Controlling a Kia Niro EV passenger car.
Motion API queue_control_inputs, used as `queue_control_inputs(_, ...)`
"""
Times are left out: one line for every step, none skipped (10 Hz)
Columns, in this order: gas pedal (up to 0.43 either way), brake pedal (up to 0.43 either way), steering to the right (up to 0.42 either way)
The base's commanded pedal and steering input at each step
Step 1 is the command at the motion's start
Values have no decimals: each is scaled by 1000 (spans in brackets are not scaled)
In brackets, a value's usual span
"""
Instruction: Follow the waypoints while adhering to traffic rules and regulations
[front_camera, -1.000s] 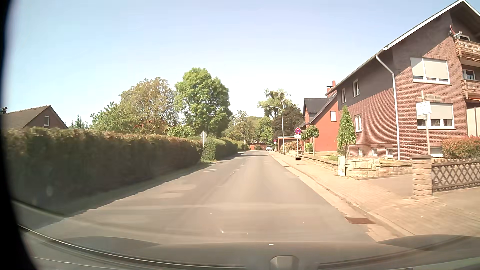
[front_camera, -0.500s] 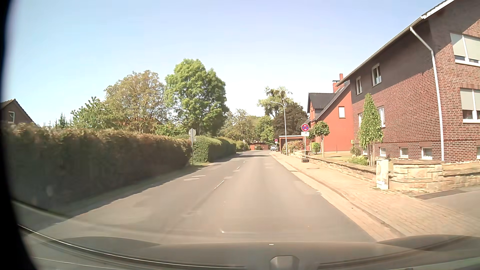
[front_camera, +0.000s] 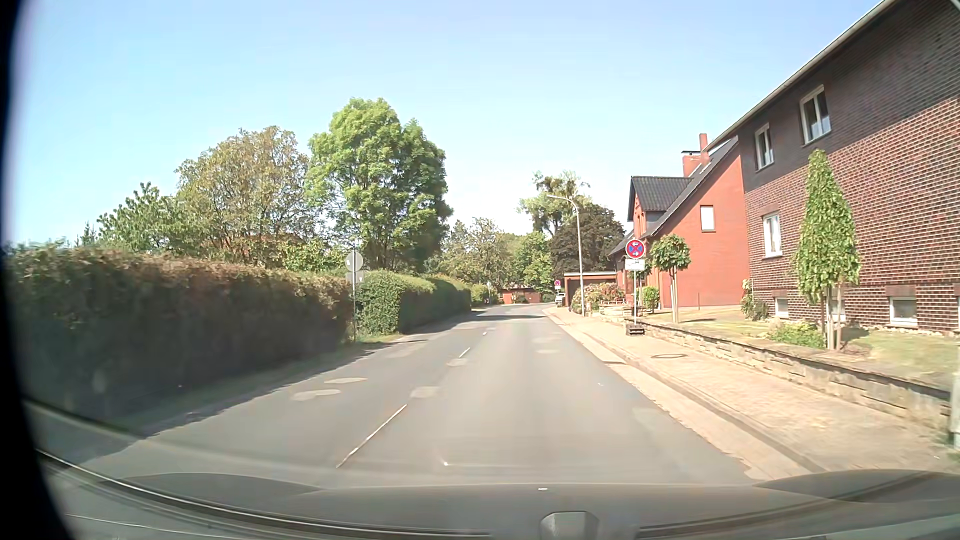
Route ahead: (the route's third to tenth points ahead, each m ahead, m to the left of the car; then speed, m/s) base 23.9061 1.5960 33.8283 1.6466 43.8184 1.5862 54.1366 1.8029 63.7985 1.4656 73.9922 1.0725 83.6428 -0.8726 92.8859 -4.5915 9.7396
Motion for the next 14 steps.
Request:
queue_control_inputs(130, 6, -3)
queue_control_inputs(130, 6, -2)
queue_control_inputs(130, 6, -1)
queue_control_inputs(130, 6, 2)
queue_control_inputs(130, 6, 3)
queue_control_inputs(130, 6, 2)
queue_control_inputs(130, 6, 2)
queue_control_inputs(130, 6, 2)
queue_control_inputs(118, 6, 2)
queue_control_inputs(118, 6, 2)
queue_control_inputs(118, 6, 1)
queue_control_inputs(118, 6, 1)
queue_control_inputs(118, 6, 1)
queue_control_inputs(118, 6, 1)
